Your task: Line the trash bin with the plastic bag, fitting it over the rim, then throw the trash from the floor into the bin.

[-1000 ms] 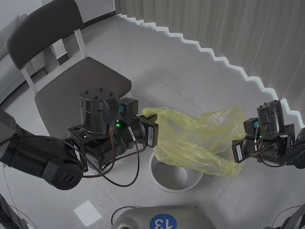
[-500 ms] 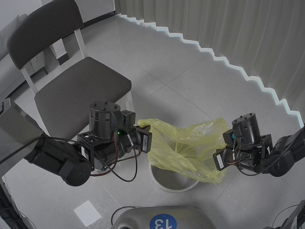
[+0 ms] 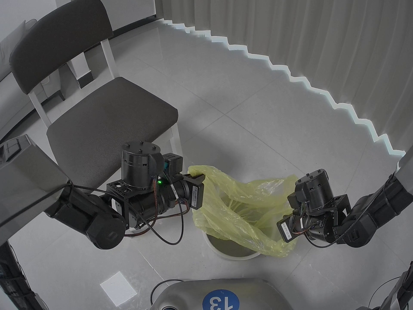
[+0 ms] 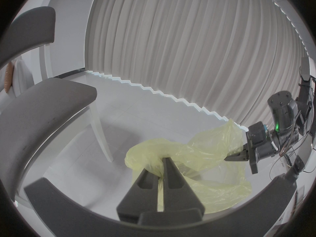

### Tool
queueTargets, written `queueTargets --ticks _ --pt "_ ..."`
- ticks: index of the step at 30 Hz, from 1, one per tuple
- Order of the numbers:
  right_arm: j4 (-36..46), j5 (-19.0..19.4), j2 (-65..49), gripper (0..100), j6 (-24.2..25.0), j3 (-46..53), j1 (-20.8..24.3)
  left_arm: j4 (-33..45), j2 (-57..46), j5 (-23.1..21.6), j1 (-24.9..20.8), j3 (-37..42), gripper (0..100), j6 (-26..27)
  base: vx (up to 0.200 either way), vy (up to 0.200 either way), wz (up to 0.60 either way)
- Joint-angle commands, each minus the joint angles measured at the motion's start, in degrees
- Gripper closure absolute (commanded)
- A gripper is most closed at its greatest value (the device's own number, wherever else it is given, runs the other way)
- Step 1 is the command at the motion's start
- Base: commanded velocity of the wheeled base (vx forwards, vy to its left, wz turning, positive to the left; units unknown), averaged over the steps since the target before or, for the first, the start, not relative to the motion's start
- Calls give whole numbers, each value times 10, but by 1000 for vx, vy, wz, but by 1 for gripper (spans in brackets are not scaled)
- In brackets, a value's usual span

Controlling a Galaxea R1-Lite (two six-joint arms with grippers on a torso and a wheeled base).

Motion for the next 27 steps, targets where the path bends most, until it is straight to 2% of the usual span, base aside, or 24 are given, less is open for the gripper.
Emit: queueTargets --ticks 1,12,27 --pt "0 0 7 100 1 9 -1 -1 12 -3 -2 -9 100 0 0 0 0" --pt "-17 1 11 100 8 26 -8 -5 41 -3 -4 -46 100 -7 0 0 0" --pt "-22 -2 8 100 0 49 -40 -7 92 -3 -25 -96 100 -8 0 0 0"
